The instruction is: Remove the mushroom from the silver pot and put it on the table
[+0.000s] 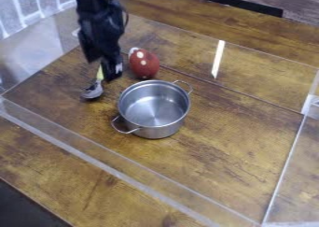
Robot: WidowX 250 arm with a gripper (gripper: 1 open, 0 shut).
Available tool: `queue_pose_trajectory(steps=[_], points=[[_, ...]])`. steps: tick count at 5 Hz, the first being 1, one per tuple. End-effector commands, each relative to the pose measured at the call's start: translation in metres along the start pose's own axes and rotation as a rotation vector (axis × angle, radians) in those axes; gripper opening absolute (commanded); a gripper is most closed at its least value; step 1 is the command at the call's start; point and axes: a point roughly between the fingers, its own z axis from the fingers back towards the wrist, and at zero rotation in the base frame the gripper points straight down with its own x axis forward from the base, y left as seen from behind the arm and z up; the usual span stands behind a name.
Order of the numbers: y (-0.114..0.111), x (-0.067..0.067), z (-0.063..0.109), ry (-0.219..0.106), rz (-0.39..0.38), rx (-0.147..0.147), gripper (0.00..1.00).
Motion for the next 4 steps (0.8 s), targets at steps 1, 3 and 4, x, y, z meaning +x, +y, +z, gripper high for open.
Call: queue_pose_trajectory(steps=[1,3,4], points=[[0.022,0.023,0.062,-0.115,-0.011,0.079,1.0],[0.027,0.017,0.068,-0.129,-0.043,0.07,1.0],[0.028,0.015,0.048,-0.134,-0.087,0.044,1.0]])
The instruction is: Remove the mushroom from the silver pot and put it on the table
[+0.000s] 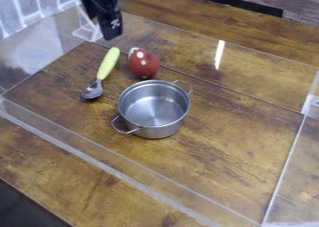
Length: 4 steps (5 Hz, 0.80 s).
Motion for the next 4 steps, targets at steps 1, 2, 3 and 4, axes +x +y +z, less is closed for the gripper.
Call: queue_pose_trajectory(steps=[1,2,3,4], points=[[0.011,-0.001,-0.005,-0.046,-0.032,0.007,1.0],[0.014,-0.01,-0.012,-0.049,-0.017,-0.004,1.0],[0.017,-0.017,-0.014,-0.046,-0.007,-0.01,1.0],[0.011,-0.025,-0.024,-0.04,0.006,-0.025,1.0]])
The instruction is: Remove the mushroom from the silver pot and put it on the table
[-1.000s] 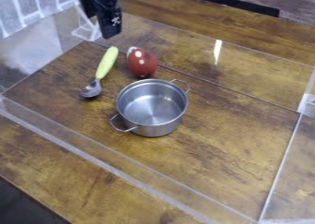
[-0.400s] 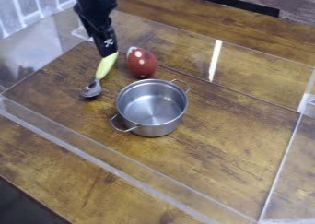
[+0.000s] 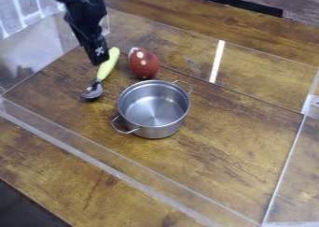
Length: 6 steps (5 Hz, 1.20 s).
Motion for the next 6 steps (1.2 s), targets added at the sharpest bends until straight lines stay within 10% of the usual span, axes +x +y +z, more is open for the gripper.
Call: queue_pose_trajectory(steps=[1,3,6], points=[[0.008,-0.002,0.009,-0.032,0.022,0.039,1.0],[0.041,0.025,0.067,-0.082,-0.041,0.092,1.0],[0.048,0.025,0.038,-0.11,-0.017,0.03,1.0]])
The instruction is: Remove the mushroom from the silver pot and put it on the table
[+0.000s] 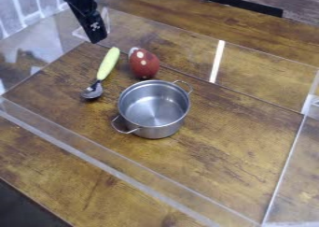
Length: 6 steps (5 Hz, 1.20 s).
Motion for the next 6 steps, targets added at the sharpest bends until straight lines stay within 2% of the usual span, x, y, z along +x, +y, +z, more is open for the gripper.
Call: queue_pose_trajectory(steps=[1,2,4,6], points=[[0.025,0.007,0.017,-0.052,0.02,0.043,1.0],[0.034,0.003,0.011,-0.059,0.04,0.032,1.0],[0.05,0.008,0.002,-0.071,0.049,0.001,1.0],[0.045,0.017,-0.001,-0.072,0.088,-0.012,1.0]])
